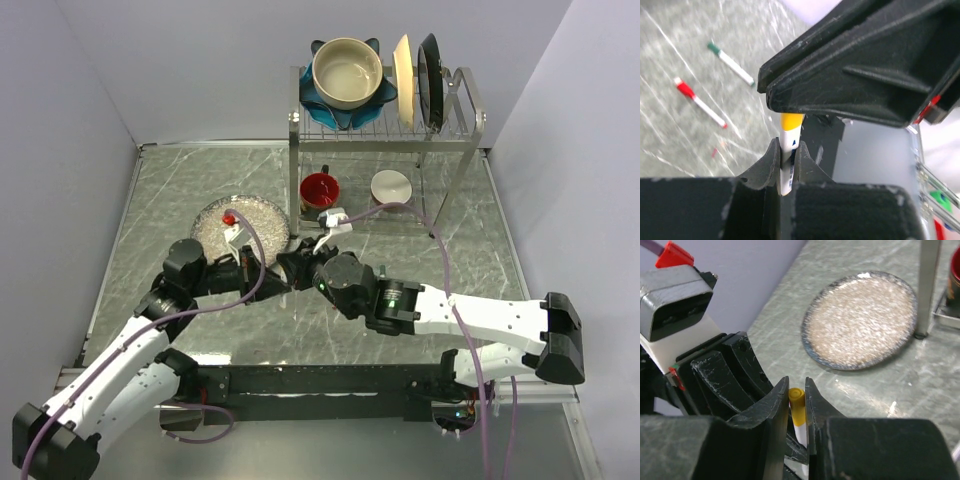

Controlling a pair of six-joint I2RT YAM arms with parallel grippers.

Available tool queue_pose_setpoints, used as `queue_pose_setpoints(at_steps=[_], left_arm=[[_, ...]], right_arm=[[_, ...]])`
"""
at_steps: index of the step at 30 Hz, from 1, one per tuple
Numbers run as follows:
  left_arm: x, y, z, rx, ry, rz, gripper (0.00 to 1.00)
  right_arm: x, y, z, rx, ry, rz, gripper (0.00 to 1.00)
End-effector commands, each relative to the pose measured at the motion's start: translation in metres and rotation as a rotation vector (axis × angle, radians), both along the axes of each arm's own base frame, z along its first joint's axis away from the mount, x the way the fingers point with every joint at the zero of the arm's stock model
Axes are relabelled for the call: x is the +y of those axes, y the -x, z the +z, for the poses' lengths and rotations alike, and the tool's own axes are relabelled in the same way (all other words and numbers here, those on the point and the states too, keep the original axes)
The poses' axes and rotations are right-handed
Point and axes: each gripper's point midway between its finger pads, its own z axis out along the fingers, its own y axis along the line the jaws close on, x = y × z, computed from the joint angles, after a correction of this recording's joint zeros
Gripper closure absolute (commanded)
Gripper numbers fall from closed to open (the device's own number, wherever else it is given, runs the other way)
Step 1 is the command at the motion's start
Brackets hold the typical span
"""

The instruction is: Insert the pens into the pen caps

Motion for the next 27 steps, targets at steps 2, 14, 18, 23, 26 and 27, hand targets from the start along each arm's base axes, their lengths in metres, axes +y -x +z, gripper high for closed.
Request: queue_pose_setpoints(at_steps=[2, 14, 18, 23, 26, 27], left_arm=[[0.019, -0.058, 0.077, -0.254, 0.120, 0.260, 0.99], [0.017, -0.063, 0.075, -0.195, 0.144, 0.250, 0.99], [0.019, -0.055, 0.079, -0.203, 0.166, 0.243, 0.99], [0.024, -0.056, 0.061, -0.183, 0.116, 0.275, 0.99], [0.025, -0.060, 0.049, -0.144, 0.093, 0.296, 0.99], [0.025, -0.061, 0.044, -0.127, 0.088, 0.301, 0.99]], right_arm=[[0.011, 0.095, -0.105, 0.214, 0.182, 0.267, 1.00], [-0.010, 0.087, -0.070, 0.178, 0.119, 0.182, 0.87], [-0.021, 0.061, -0.026, 0.096, 0.069, 0.084, 0.65], [-0.046, 0.046, 0.014, 0.037, -0.007, 0.008, 0.51], [-0.064, 0.046, 0.017, 0.031, -0.030, -0.008, 0.49], [-0.068, 0.047, 0.017, 0.034, -0.038, -0.006, 0.48]])
